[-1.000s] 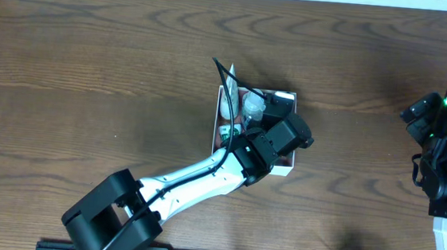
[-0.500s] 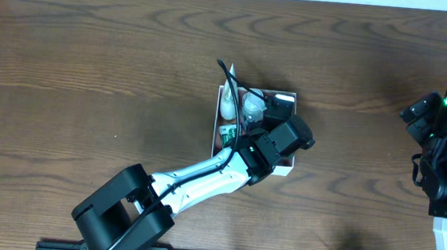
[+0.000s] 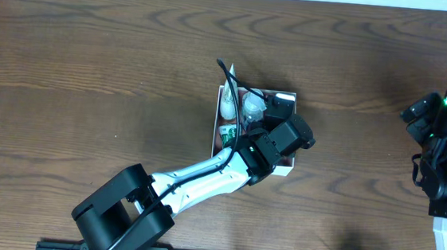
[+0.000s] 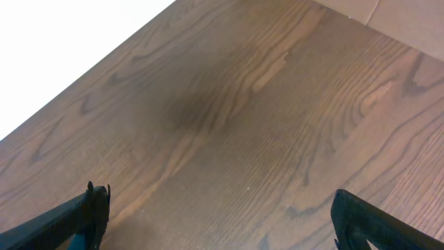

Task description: Pack container

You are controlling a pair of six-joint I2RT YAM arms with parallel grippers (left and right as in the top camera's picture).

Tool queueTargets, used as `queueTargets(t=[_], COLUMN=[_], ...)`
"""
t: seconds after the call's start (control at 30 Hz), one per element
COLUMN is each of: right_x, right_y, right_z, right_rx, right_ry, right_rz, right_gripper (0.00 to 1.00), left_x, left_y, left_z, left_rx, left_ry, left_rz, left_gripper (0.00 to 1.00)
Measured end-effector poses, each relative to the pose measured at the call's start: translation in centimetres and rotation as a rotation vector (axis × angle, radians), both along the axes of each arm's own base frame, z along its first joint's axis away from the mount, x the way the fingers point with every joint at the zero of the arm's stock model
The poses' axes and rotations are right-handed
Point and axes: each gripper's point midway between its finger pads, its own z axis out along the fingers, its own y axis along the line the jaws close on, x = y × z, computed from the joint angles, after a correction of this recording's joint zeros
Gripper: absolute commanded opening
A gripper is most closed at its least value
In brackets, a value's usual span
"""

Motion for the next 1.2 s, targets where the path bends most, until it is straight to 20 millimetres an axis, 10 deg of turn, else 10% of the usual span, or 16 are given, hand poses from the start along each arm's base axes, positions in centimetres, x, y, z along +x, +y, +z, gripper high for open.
queueTargets(t=[0.3, 0.6, 0.63, 1.2], right_x=[0.0, 0.0, 0.0, 0.0], right_y=[0.0, 0.0, 0.0, 0.0], right_z=[0.0, 0.0, 0.0, 0.0], right_rx=[0.0, 0.0, 0.0, 0.0], right_ry=[0.0, 0.0, 0.0, 0.0], right_rz=[0.0, 0.0, 0.0, 0.0], right_gripper=[0.99, 0.99, 0.99, 0.99], left_x=[-1.8, -9.7, -10.4, -17.1], left_y=[-1.4, -2.5, -1.7, 14.1], left_z=[1.9, 14.0, 15.1, 19.0], left_rx=[0.042, -0.009, -0.008, 0.128], left_ry=[-0.057, -0.262, -0.269, -0.212], left_rz=[-0.122, -0.404, -0.419, -0.456], left_gripper=[0.33, 0.74, 0.98, 0.98])
